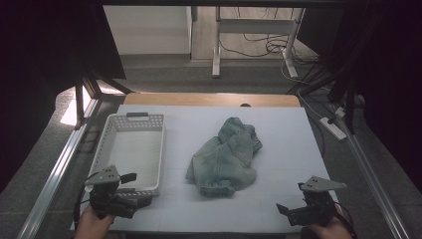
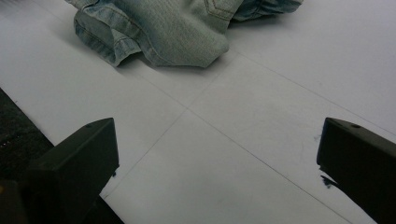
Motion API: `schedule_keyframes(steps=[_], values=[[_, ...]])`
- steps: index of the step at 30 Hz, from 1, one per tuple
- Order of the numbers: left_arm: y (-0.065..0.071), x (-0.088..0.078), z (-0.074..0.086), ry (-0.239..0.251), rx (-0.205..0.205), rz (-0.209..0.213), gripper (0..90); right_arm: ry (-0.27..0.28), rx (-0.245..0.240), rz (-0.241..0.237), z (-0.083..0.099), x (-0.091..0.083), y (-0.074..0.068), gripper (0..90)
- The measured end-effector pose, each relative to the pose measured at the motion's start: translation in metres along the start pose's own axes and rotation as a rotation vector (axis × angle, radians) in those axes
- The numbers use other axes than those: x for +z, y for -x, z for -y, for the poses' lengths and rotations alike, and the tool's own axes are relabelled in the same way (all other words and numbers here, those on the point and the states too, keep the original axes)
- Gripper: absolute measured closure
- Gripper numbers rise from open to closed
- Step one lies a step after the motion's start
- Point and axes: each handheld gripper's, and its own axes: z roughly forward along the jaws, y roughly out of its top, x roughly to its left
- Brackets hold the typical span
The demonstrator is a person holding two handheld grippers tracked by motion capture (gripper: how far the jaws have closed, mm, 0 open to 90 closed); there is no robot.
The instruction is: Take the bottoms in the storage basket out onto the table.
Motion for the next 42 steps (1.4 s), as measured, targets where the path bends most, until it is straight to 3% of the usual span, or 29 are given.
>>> schedule_keyframes(steps=[7, 11, 16, 37, 39, 42], values=[[-0.001, -0.011, 0.010, 0.014, -0.024, -0.014, 0.0, -0.001, 0.000, 0.000, 0.000, 0.000, 0.000, 0.0], [-0.004, -0.018, 0.020, 0.024, -0.056, -0.012, 0.0, -0.001, 0.000, 0.001, 0.000, 0.000, 0.000, 0.0], [-0.006, -0.024, 0.030, 0.024, -0.063, 0.000, 0.0, -0.001, -0.001, 0.001, 0.000, 0.000, 0.000, 0.0], [-0.005, -0.042, 0.048, 0.000, -0.065, -0.106, 0.0, 0.002, -0.002, 0.004, 0.000, 0.000, -0.001, 0.0], [-0.006, -0.044, 0.050, -0.009, -0.069, -0.130, 0.0, 0.002, -0.002, 0.004, 0.000, 0.000, -0.001, 0.0], [-0.007, -0.047, 0.051, -0.013, -0.082, -0.131, 0.0, 0.002, -0.002, 0.005, 0.000, 0.000, -0.001, 0.0]])
